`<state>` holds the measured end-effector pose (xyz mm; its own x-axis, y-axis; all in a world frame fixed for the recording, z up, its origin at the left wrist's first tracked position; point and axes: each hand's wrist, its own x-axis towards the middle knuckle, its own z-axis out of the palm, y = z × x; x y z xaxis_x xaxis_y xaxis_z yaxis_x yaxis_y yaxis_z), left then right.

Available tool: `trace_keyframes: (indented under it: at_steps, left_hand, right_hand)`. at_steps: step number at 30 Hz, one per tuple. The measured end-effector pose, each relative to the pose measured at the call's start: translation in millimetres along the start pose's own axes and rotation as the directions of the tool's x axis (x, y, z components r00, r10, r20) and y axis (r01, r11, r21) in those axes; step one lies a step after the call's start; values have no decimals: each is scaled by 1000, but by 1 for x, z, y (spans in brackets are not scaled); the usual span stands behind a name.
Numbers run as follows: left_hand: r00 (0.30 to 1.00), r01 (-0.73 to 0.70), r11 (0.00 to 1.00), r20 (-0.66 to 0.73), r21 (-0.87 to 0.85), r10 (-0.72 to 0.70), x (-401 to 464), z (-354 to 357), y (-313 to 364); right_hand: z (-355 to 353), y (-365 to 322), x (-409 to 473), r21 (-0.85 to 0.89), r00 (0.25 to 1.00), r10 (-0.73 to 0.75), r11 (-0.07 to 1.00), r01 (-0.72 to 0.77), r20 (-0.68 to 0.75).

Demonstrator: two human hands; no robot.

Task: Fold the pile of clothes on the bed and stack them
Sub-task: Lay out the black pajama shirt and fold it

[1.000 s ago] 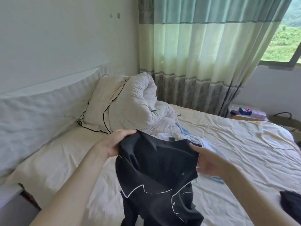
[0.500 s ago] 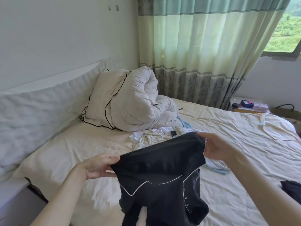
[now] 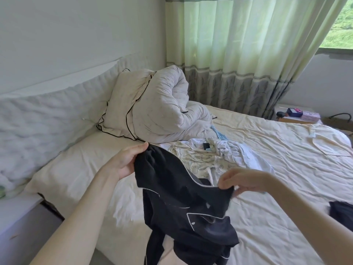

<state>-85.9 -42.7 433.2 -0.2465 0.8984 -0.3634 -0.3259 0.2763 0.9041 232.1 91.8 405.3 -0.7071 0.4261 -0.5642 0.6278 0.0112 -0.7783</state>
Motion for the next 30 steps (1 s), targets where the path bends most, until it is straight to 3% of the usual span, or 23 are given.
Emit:
trace_keyframes:
  at_steps: [3, 5, 7, 9, 11, 13, 15, 17, 21, 23, 25, 28, 30]
  left_hand:
    - [1000, 18, 993, 7, 113, -19, -4, 0, -10]
    - [999, 51, 974, -2, 223, -52, -8, -5, -18]
    - [996, 87, 953, -10, 291, -88, -11, -11, -23]
    - [993, 113, 938, -4, 327, -118, -13, -18, -26]
    - [990, 135, 944, 5, 301, -143, -15, -23, -29]
    - [987, 150, 961, 15, 234, -158, -16, -26, -32]
    - [986, 152, 972, 37, 178, -161, -15, -25, -35]
    - [983, 163, 977, 56, 140, -172, -15, -24, -37]
    - [975, 185, 954, 78, 235, -208, -18, -30, -37]
    - [970, 185, 927, 91, 327, -226, -19, -36, -39]
    - [964, 174, 874, 102, 455, -245, -22, -40, -40]
    - [951, 136, 672, 94, 728, -295, -26, -40, -45]
    - [958, 108, 562, 66, 820, -281, -28, -36, -51]
  right_hand:
    - [4, 3, 4, -52, 930, -157, 988, 148, -331]
    - [7, 8, 8, -73, 881, -185, 983, 170, -436]
    - [11, 14, 11, 48, 882, -175, 975, 218, -438]
    - [16, 18, 12, 333, 911, -151, 898, 289, -385]
    - [17, 21, 10, 486, 930, -132, 822, 295, -342]
    - [17, 21, 6, 396, 946, -142, 882, 255, -292]
    - [19, 17, 2, 56, 952, -141, 985, 162, -271]
    - [17, 18, 6, -164, 953, -137, 982, 94, -270]
    - [8, 18, 6, -180, 923, -131, 981, 68, -361]
    - [7, 16, 5, -72, 923, -110, 993, 90, -368]
    - [8, 11, 4, 219, 935, -63, 965, 147, -349]
    - [10, 3, 11, 594, 942, 50, 787, 166, -331]
    - [14, -4, 11, 668, 947, 148, 739, 86, -286]
